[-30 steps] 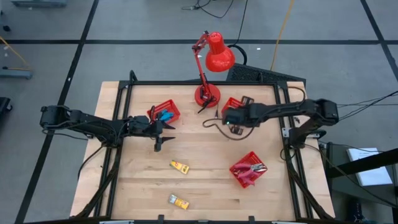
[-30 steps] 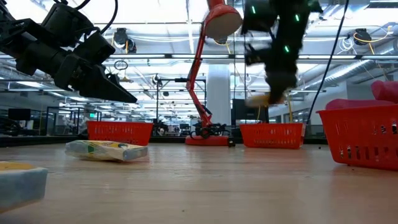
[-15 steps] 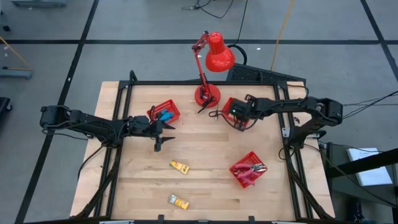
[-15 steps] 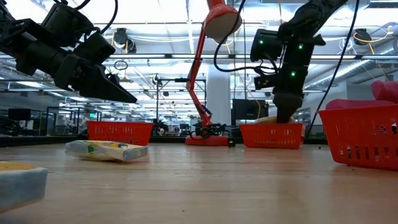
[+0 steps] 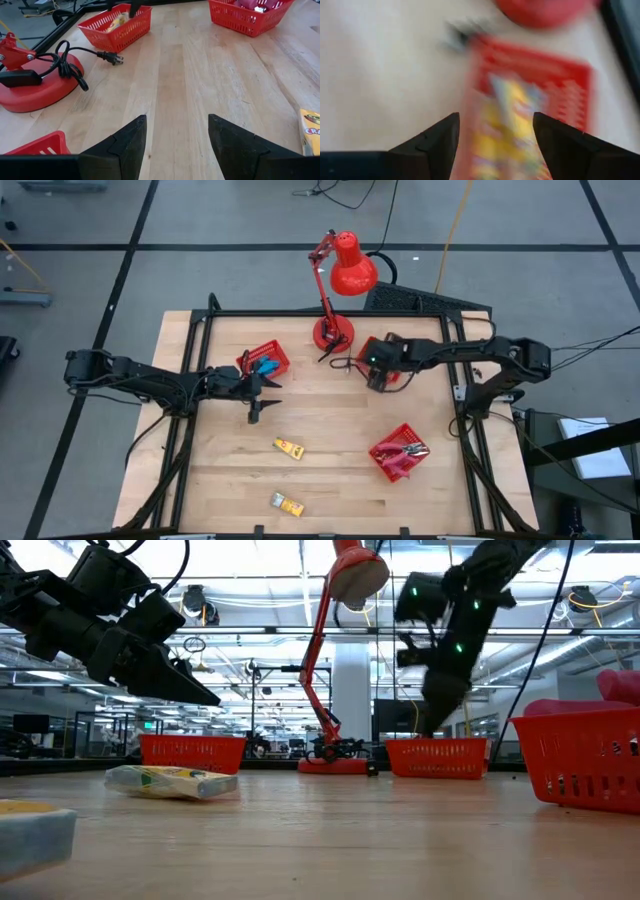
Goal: Pick & Place School Supplies
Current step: Put the yellow crayon box into the top right red bin
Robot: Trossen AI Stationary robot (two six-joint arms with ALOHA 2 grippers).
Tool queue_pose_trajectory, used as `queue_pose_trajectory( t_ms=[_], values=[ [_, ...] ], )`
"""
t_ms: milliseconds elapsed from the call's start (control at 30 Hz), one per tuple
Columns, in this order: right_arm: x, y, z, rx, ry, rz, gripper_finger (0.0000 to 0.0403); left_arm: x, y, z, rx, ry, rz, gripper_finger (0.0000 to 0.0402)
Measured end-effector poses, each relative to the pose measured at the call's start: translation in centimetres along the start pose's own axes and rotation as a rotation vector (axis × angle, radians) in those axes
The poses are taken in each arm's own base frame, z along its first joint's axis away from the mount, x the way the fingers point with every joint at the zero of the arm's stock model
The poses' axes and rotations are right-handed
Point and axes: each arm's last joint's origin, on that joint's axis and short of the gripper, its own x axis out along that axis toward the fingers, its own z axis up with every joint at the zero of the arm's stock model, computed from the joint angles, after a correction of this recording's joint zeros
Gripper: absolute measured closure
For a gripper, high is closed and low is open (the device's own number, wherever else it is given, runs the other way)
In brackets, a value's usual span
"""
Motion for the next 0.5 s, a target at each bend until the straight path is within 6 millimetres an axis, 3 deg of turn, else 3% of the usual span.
queue_pose_trajectory(
  t_ms=[133,267,500],
  values=[
    [-1.7,3.6,1.9,-0.014,-0.170,0.215,0.0167,0.0,0.0,0.0,0.002,0.002,0.000,0.0188],
    [-3.3,8.6,2.9,-0.039,-0.355,0.398,0.0168,0.0,0.0,-0.2,0.009,0.023,-0.003,0.0188],
    [-2.8,15.8,3.5,-0.054,-0.386,0.536,0.0167,0.0,0.0,-0.3,0.020,0.031,-0.005,0.0188]
  ],
)
